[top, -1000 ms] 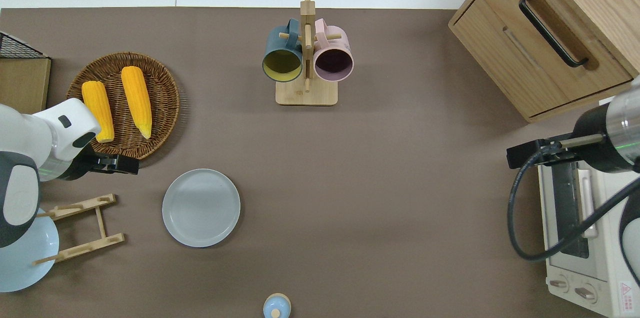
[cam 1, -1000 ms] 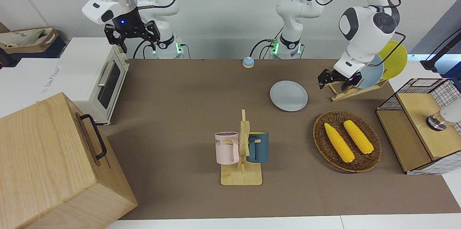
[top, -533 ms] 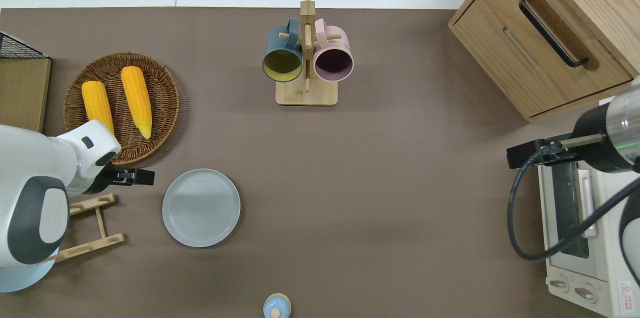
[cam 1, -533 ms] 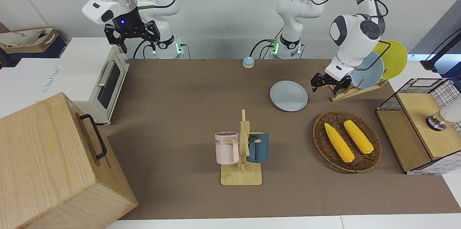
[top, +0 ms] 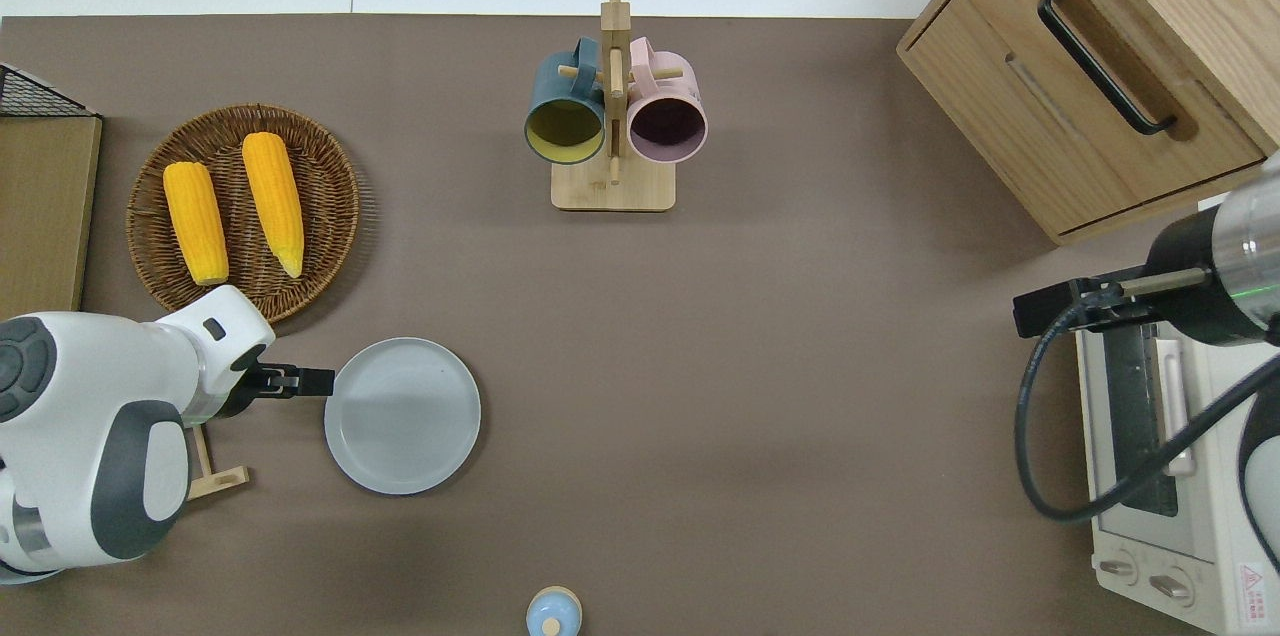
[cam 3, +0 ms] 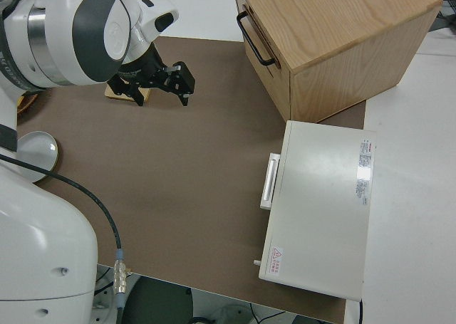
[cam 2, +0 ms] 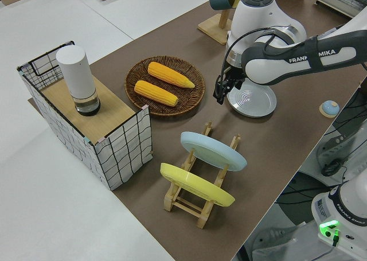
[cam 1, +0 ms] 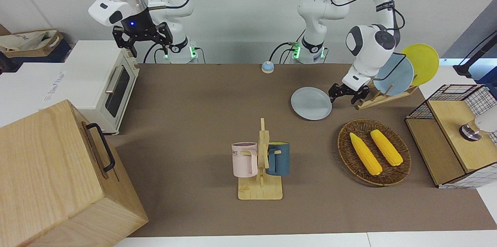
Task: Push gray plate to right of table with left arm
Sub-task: 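Move the left gripper down beside the gray plate's edge nearest the basket, then push the gray plate with the left gripper away from the basket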
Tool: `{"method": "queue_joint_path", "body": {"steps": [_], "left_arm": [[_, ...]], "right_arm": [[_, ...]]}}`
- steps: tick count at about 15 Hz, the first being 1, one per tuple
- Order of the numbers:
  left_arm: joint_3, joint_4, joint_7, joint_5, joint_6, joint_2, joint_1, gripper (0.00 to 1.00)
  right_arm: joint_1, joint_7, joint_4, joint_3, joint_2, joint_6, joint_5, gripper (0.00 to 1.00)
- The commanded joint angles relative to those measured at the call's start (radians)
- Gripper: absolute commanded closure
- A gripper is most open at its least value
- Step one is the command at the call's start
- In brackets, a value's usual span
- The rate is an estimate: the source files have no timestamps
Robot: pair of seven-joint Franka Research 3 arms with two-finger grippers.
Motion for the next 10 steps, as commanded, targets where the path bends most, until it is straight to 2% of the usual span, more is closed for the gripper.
{"method": "queue_joint_path", "body": {"steps": [1,6,10], "left_arm": [[0.024,-0.117,-0.012,-0.035,0.121,-0.050,-0.032,0.01],[0.026,-0.186,-0.017,-0.049,0.224,-0.048,-0.044,0.01],[0.024,-0.208,-0.052,-0.049,0.244,-0.048,-0.057,0.06]], "right_arm": [[-0.012,-0.003,0.001,0.005,-0.006,-0.012,0.010,0.017],[-0.012,-0.003,0.001,0.005,-0.006,-0.012,0.010,0.017],[-0.012,-0.003,0.000,0.005,-0.006,-0.012,0.010,0.017]]}}
